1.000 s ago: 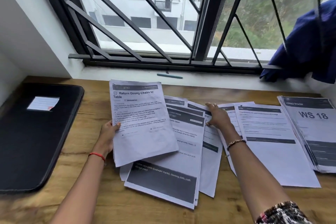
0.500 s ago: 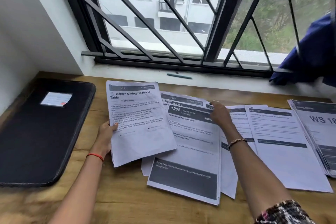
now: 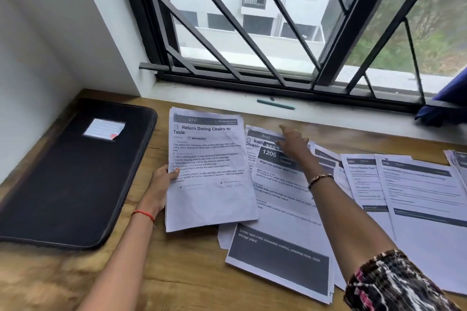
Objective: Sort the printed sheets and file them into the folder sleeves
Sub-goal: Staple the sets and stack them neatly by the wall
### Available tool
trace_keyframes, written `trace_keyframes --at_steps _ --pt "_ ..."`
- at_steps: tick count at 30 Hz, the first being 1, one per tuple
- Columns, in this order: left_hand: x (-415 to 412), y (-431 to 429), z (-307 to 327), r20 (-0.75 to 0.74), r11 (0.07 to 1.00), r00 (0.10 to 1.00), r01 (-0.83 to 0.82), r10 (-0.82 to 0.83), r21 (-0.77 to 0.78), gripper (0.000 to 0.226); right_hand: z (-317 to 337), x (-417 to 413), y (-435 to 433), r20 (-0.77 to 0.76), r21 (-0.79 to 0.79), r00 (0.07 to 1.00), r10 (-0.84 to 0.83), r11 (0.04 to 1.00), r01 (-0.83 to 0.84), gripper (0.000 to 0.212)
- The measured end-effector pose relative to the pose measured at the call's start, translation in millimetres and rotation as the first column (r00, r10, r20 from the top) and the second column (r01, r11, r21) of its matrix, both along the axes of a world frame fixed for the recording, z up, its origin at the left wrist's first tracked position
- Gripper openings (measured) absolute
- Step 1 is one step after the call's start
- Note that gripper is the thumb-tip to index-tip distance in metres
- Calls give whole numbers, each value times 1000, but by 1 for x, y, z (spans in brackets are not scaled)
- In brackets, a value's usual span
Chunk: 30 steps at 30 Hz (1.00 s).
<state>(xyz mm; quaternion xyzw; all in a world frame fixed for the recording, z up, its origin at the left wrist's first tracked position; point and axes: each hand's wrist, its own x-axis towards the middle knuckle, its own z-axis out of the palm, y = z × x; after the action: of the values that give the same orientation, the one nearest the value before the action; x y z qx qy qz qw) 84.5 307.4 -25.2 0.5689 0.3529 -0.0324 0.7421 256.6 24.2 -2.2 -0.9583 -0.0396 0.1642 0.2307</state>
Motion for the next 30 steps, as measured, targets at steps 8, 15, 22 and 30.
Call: trace_keyframes --at_steps 8,15,22,30 --pt "-1 0 -3 18 1000 1000 6 -6 2 26 6 6 2 231 79 970 -71 995 54 18" --pt "-4 1 -1 24 1000 1000 9 -9 -4 29 45 12 2 529 79 825 -200 979 186 20" --pt "-8 -2 2 33 1000 999 3 -4 30 28 112 9 16 869 261 359 -340 932 250 23" --pt "-13 4 6 37 998 999 5 -7 66 27 189 2 32 936 334 -143 -323 940 66 10"
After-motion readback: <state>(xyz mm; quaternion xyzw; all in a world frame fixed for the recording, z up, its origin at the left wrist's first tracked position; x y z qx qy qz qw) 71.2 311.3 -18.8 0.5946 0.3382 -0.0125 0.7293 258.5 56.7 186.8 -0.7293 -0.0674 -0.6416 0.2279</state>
